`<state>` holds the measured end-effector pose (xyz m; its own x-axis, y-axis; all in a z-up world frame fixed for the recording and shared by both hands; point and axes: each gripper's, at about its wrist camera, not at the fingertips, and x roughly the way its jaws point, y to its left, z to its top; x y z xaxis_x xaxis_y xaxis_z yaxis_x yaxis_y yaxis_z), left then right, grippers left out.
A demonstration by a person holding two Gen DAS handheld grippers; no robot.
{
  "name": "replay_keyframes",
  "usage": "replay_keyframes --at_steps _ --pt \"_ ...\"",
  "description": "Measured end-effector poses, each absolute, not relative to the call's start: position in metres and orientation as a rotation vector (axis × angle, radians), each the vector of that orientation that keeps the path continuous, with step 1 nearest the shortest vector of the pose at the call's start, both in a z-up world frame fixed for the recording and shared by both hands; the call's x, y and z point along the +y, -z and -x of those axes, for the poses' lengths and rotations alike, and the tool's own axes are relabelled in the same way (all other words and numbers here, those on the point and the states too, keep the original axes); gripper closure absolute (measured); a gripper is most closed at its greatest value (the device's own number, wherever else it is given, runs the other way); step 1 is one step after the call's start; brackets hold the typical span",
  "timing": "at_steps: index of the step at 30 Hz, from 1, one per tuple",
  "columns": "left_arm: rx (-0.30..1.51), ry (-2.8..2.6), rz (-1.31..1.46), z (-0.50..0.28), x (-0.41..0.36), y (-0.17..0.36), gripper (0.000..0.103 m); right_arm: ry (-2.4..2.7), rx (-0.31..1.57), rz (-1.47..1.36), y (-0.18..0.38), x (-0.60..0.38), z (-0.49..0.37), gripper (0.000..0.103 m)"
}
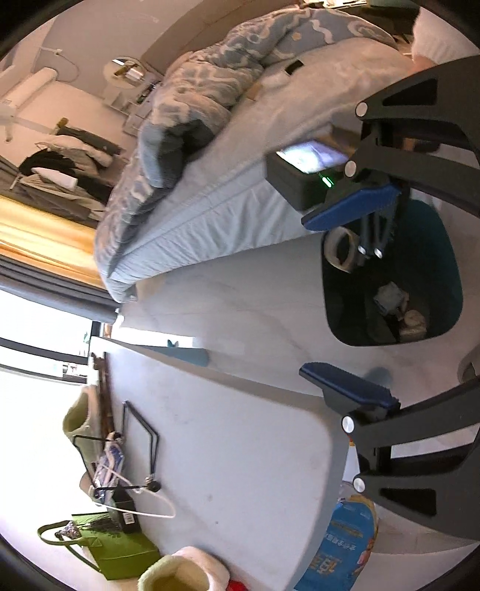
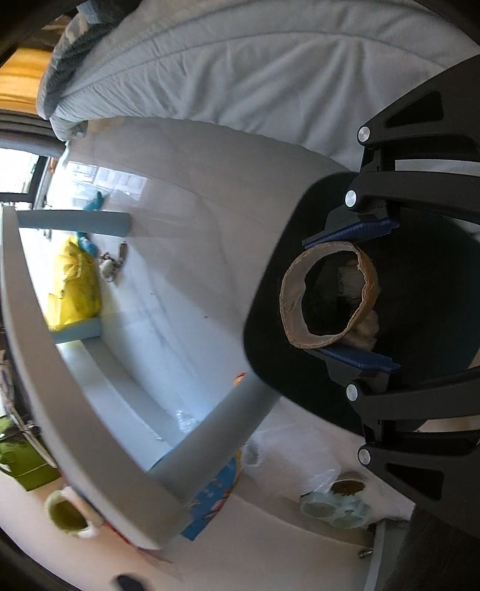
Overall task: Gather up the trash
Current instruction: 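Lower the tape roll into the black bin and open the right tool, then move both open tools back over the bed toward the remaining items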
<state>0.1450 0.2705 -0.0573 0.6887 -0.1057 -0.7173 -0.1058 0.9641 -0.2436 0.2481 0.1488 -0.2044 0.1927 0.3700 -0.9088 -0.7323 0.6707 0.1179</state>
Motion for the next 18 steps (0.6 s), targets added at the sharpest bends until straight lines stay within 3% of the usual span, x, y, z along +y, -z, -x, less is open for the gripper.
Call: replay_keyframes --at_steps 7,9,10,18 --pt "0.77 0.017 0.287 -0.145 0.267 0.04 0.028 -0.803 1.183 0.437 0.22 0.15 -0.239 0.049" --pt "0.76 0.017 0.285 -0.145 0.266 0.036 0.028 -0.798 1.183 0.468 0.222 0.15 -0.235 0.034" --pt "0.755 0.016 0.286 -0.145 0.265 0.034 0.028 -0.8 1.186 0.48 0.223 0.15 -0.234 0.033" --pt "0.709 0.008 0.281 -0.149 0.255 0.018 0.028 -0.83 1.163 0.489 0.21 0.139 -0.227 0.032"
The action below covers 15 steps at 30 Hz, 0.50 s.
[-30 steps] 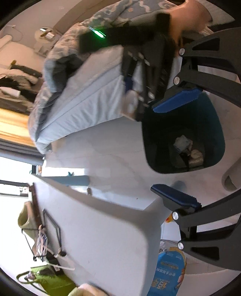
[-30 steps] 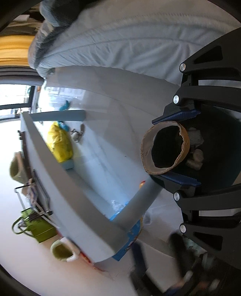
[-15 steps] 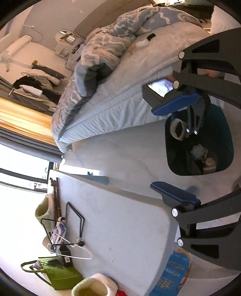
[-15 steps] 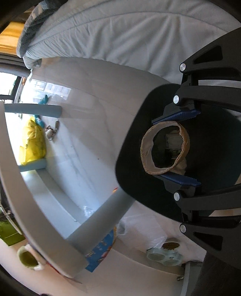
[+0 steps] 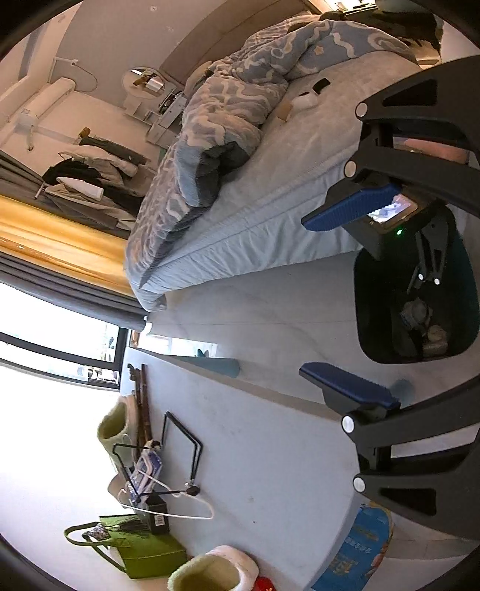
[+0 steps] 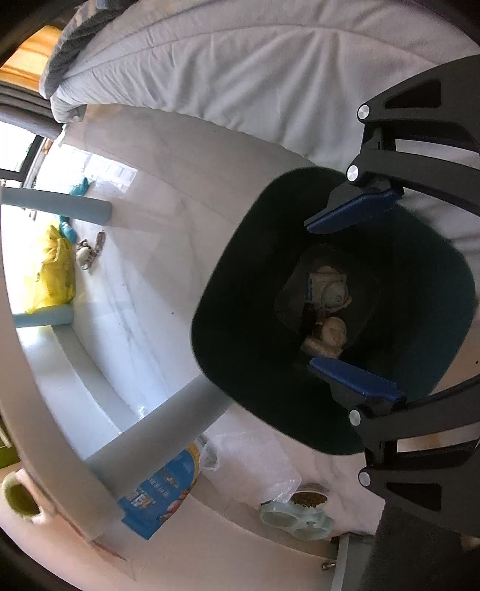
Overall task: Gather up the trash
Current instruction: 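Move both open tools back over the bed toward the remaining items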
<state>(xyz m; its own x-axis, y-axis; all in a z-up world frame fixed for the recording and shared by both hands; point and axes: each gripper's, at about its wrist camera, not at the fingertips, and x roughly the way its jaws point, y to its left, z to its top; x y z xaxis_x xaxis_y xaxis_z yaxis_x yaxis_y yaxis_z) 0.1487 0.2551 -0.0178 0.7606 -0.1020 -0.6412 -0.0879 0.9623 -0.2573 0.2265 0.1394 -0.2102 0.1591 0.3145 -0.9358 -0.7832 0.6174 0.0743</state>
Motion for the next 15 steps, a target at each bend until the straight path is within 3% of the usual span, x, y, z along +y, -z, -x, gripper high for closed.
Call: replay_keyframes --at_steps 15 --pt "0.635 0.033 0.297 -0.161 0.223 -0.013 0.028 -0.884 0.945 0.329 0.123 0.089 -0.23 0.032"
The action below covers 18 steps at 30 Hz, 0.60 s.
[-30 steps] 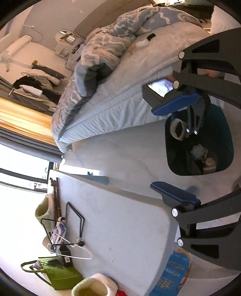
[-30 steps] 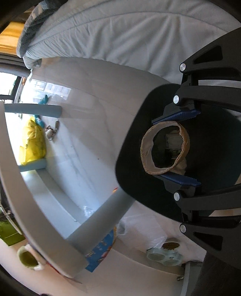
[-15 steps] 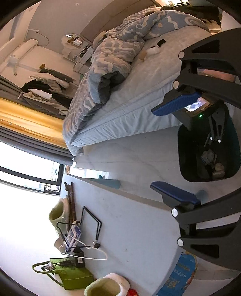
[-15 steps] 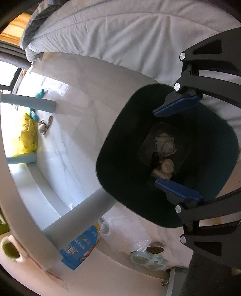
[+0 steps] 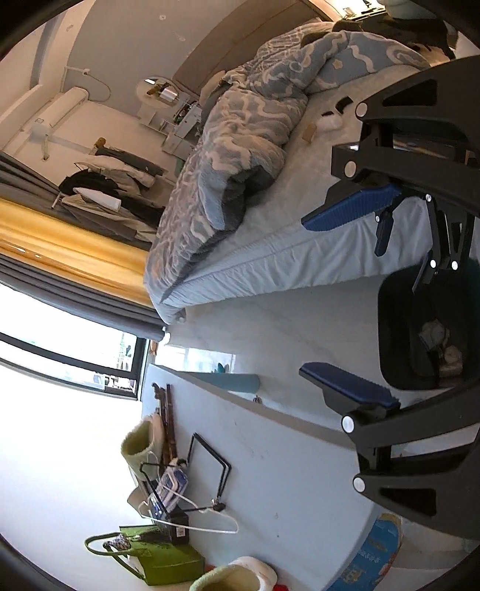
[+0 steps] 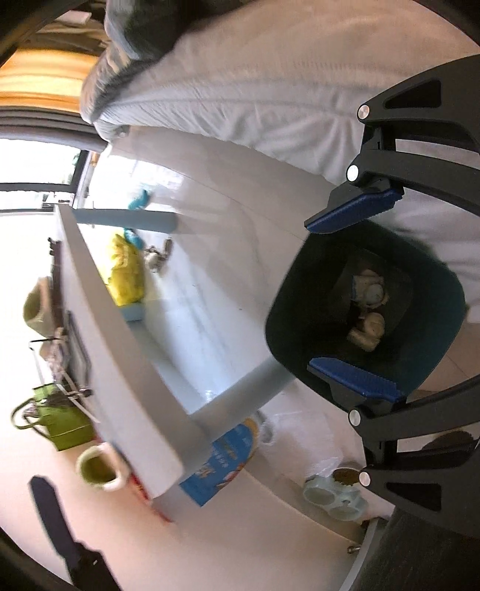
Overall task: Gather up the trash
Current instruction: 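Move both open tools back over the bed toward the remaining items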
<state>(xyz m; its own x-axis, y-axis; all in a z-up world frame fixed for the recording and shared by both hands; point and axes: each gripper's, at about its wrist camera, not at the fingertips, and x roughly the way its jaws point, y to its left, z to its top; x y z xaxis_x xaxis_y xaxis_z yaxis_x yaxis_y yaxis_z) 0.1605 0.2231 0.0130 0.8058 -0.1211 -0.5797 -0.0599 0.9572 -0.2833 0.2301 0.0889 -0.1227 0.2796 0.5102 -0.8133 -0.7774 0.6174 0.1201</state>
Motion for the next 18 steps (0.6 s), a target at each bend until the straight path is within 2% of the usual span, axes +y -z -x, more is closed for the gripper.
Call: replay_keyframes --at_steps 18 --pt "0.64 0.123 0.248 -0.195 0.132 -0.015 0.028 -0.727 0.833 0.206 0.082 -0.032 -0.258 0.031"
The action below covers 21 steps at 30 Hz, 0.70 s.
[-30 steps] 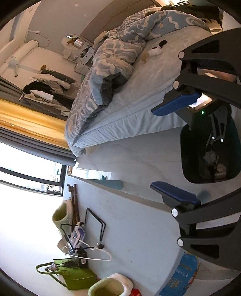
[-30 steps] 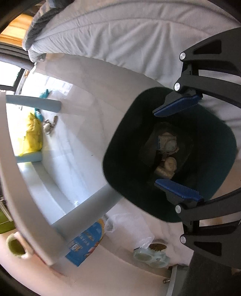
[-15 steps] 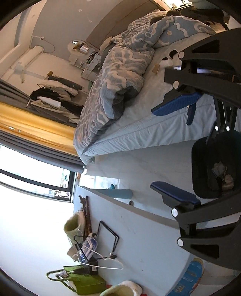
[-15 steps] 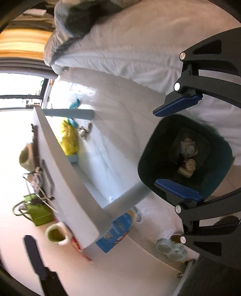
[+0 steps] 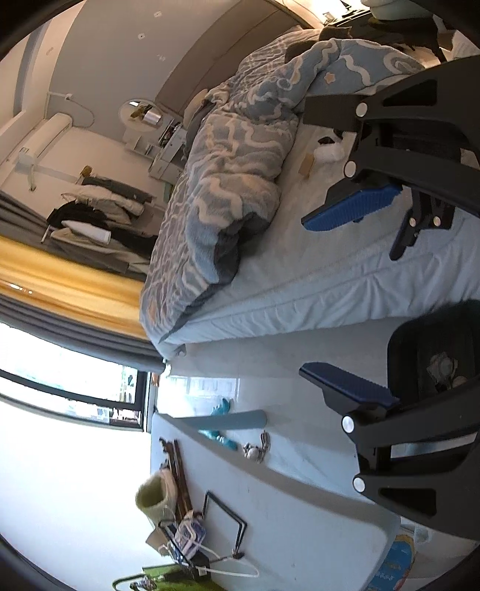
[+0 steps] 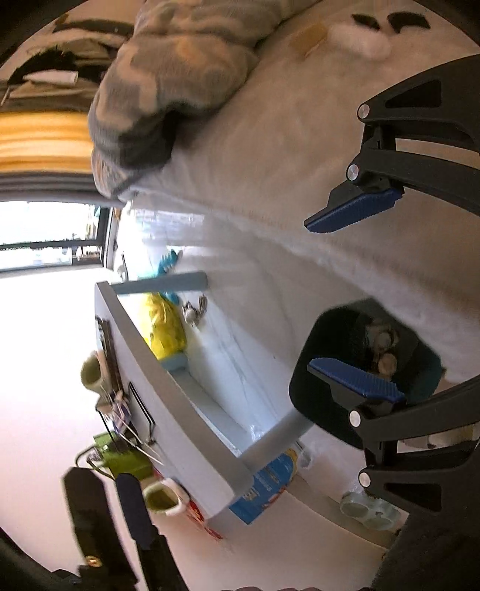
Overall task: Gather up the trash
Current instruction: 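Move both open tools back over the bed toward the remaining items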
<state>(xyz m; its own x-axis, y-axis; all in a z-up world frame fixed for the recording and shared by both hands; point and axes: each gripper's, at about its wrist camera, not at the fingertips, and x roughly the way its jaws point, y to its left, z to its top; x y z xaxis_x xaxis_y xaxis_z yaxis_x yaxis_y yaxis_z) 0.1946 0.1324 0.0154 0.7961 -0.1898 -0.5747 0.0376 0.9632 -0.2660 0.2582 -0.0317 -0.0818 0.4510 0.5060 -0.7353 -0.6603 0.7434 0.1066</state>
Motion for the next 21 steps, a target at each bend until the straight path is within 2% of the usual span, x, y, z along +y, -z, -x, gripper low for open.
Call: replay_keyframes --at_steps 21 --pt "0.687 0.237 0.207 -0.228 0.021 0.0 0.025 -0.489 0.795 0.092 0.078 -0.186 -0.274 0.031"
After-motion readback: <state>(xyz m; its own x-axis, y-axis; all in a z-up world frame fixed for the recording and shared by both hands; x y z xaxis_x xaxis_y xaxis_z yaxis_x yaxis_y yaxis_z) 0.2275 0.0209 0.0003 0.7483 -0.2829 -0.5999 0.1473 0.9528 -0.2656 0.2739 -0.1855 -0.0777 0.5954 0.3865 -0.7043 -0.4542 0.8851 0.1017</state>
